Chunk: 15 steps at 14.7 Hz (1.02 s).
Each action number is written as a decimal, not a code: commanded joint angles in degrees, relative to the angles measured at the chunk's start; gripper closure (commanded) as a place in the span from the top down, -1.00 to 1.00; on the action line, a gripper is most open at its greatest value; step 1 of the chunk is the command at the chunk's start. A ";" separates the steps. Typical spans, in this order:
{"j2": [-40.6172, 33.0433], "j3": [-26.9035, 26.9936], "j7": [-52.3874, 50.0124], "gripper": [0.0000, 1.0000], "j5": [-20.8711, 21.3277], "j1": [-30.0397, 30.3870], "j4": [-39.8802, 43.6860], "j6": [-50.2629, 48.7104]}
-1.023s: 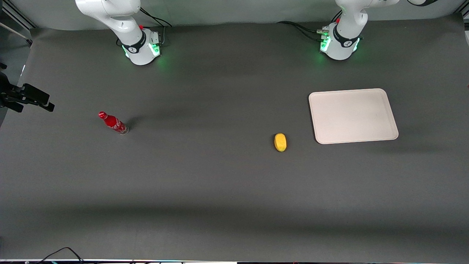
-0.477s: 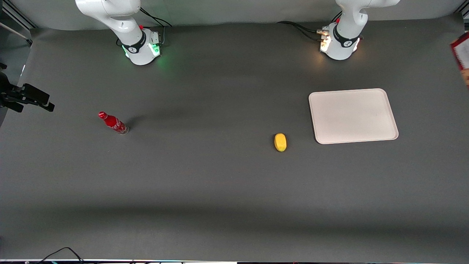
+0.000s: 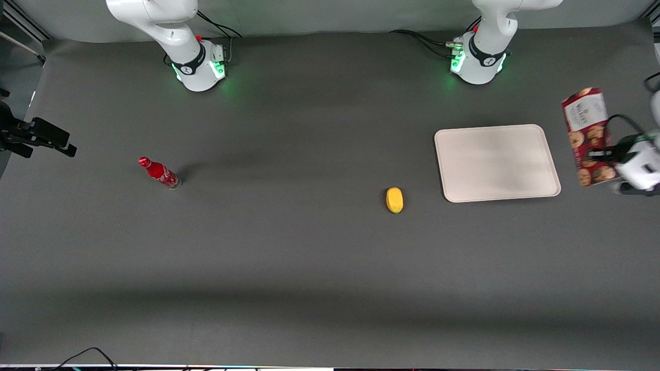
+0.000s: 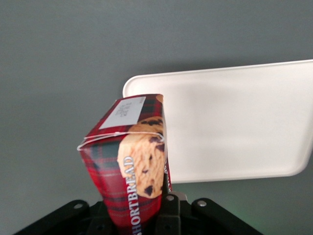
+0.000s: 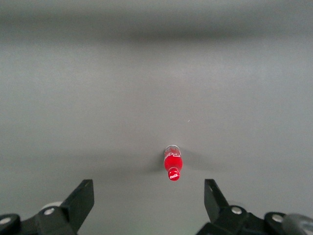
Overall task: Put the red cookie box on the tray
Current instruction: 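Carry the box over the tray's edge and lower it onto the tray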
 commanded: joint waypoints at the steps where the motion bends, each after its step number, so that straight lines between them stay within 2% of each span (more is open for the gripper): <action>1: -2.73 2.88 5.45 -1.00 1.04 -0.16 -14.93 14.81; 4: -1.41 3.86 7.05 -1.00 1.04 -0.07 -21.88 24.84; 11: 5.80 3.86 10.13 -1.00 0.16 0.98 -25.42 37.44; 12: 5.80 3.86 10.13 0.48 -0.19 0.98 -25.24 37.09; 13: 5.54 3.77 10.04 0.99 -1.93 0.90 -25.07 36.65; 15: 5.01 3.77 10.21 1.00 -4.93 0.81 -24.02 35.07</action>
